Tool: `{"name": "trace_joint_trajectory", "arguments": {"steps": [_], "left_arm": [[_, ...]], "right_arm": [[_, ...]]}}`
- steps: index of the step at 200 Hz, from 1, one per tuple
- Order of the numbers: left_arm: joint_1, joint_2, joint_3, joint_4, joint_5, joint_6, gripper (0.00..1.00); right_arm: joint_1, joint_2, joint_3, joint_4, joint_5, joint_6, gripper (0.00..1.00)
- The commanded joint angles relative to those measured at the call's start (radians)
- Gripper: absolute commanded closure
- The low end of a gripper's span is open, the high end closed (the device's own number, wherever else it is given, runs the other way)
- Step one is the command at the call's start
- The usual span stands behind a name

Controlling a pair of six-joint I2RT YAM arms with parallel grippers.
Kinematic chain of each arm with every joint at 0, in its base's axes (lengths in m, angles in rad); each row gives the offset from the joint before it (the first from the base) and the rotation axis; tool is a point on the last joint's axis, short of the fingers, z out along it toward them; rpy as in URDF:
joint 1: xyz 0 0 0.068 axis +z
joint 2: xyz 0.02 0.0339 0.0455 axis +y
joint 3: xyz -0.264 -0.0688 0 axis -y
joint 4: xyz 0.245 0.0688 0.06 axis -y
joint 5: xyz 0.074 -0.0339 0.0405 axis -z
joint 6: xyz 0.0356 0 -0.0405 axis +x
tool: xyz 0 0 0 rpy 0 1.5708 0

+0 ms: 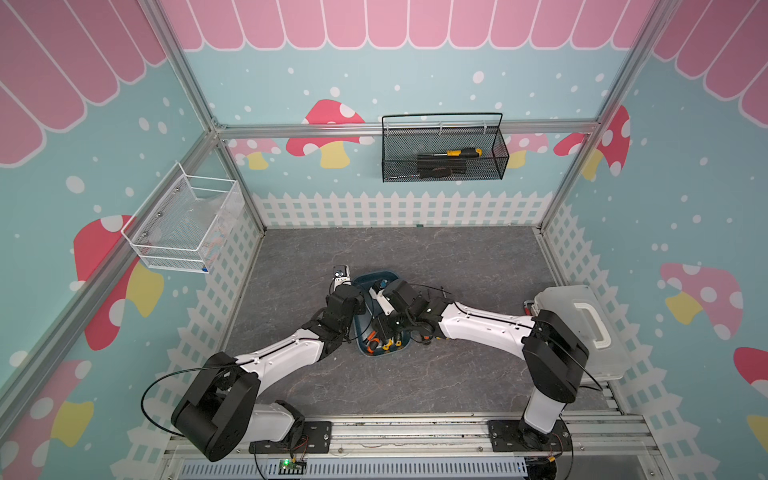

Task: Take out the screwdriver from the storage box
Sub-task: Pick up the screwdriver from the storage box, then place the screwdriver at the center of the board.

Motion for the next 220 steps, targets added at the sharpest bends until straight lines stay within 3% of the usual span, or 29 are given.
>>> {"name": "trace_joint_trajectory", "arguments": {"steps": [1, 64, 130, 168, 220], "left_arm": [[0.006, -0.012, 0.010, -0.001, 0.005, 0.011, 1.00], [0.006, -0.016, -0.001, 0.006, 0.002, 0.012, 1.00], [0.006, -0.001, -0.009, 0.026, 0.007, 0.002, 1.00], [0.004, -0.002, -0.009, 0.025, 0.008, 0.003, 1.00], [0.005, -0.012, -0.011, 0.021, 0.003, 0.005, 1.00]], "right_arm": [[-0.006, -0.050, -0.040, 0.004, 0.003, 0.019, 1.00], [-0.077, -0.245, -0.100, -0.139, 0.111, -0.026, 1.00], [-0.344, -0.502, -0.257, -0.274, 0.086, -0.094, 1.00], [-0.475, -0.526, -0.331, -0.291, 0.044, -0.127, 1.00], [-0.549, -0.438, -0.333, -0.283, 0.021, -0.151, 1.00]]}}
